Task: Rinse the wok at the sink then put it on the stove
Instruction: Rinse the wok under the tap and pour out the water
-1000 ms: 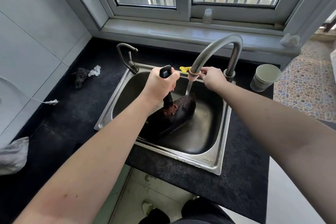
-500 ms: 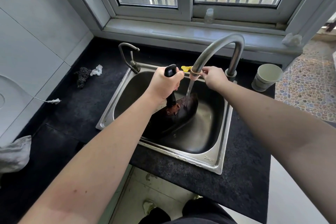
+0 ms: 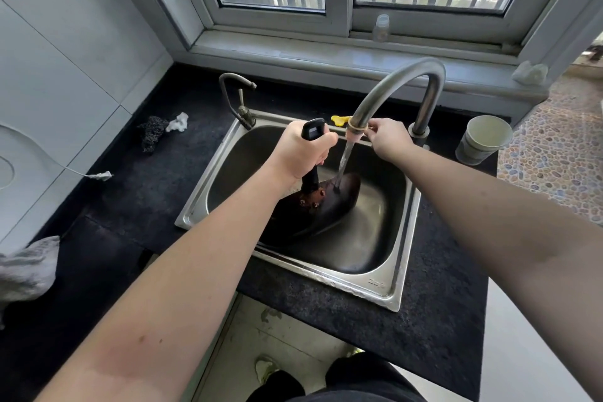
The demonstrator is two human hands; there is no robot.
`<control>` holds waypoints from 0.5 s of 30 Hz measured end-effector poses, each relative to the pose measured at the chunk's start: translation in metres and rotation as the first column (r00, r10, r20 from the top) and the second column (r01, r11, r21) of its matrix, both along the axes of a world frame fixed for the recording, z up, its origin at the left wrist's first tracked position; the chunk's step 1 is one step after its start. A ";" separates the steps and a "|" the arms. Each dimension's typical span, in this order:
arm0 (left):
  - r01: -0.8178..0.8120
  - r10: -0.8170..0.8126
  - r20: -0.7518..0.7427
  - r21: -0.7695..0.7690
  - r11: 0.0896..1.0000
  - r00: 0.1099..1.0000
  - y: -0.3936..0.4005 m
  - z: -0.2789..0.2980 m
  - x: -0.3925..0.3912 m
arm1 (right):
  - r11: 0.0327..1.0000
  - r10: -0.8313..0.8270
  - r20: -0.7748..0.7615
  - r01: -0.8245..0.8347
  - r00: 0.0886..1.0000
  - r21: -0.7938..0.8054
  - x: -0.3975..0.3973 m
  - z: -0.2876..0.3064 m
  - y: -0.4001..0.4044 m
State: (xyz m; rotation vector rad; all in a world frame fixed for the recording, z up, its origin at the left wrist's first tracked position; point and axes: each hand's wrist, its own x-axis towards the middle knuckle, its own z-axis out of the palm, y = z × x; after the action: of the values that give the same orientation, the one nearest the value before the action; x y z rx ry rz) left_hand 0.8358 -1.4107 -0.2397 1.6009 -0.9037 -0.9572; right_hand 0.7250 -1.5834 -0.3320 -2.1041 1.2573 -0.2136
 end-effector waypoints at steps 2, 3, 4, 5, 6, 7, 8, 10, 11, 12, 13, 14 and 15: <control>-0.007 0.007 -0.002 0.001 1.000 1.000 -0.002 -0.001 -0.002 | 1.000 -0.005 0.001 0.005 1.000 0.007 0.000 0.000 0.000; -0.009 0.009 -0.001 0.003 1.000 1.000 -0.002 -0.001 -0.003 | 1.000 -0.008 0.004 0.008 1.000 0.013 0.000 0.000 0.000; -0.011 0.011 0.003 0.005 1.000 1.000 -0.002 -0.002 -0.004 | 1.000 -0.010 0.008 0.010 1.000 0.017 0.000 0.000 0.000; -0.012 0.012 0.009 0.007 1.000 1.000 -0.002 -0.002 -0.004 | 1.000 -0.011 0.011 0.011 1.000 0.017 0.000 0.001 0.000; -0.011 0.011 0.016 0.009 1.000 1.000 -0.002 -0.002 -0.005 | 1.000 -0.011 0.011 0.011 1.000 0.014 0.000 0.001 0.001; -0.010 0.009 0.020 0.011 1.000 1.000 -0.002 -0.002 -0.005 | 1.000 -0.011 0.010 0.011 1.000 0.010 0.000 0.002 0.001; -0.009 0.009 0.020 0.011 1.000 1.000 -0.002 -0.002 -0.006 | 1.000 -0.012 0.009 0.012 1.000 0.010 0.000 0.002 0.001; -0.010 0.010 0.011 0.010 1.000 1.000 -0.002 -0.003 -0.007 | 1.000 -0.015 0.007 0.015 1.000 0.009 0.000 0.002 0.001; -0.010 0.010 0.009 0.012 1.000 1.000 -0.002 -0.003 -0.008 | 1.000 -0.015 0.006 0.015 1.000 0.008 0.000 0.002 0.001; -0.005 0.005 0.011 0.014 1.000 1.000 -0.002 -0.003 -0.008 | 1.000 -0.013 0.005 0.013 1.000 0.008 0.000 0.002 0.001; 0.003 -0.003 0.017 0.016 1.000 1.000 -0.002 -0.003 -0.009 | 1.000 -0.012 0.004 0.012 1.000 0.011 0.000 0.002 0.001; 0.011 -0.012 0.022 0.018 1.000 1.000 -0.002 -0.003 -0.010 | 1.000 -0.013 0.005 0.013 1.000 0.014 0.000 0.002 0.002; 0.019 -0.019 0.025 0.018 1.000 0.999 -0.002 -0.003 -0.010 | 1.000 -0.013 0.005 0.013 1.000 0.016 0.000 0.002 0.002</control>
State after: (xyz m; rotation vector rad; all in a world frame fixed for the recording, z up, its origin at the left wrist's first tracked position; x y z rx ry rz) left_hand 0.8254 -1.4127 -0.2427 1.6252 -0.9318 -0.9628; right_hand 0.7254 -1.5816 -0.3301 -2.0812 1.2658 -0.2142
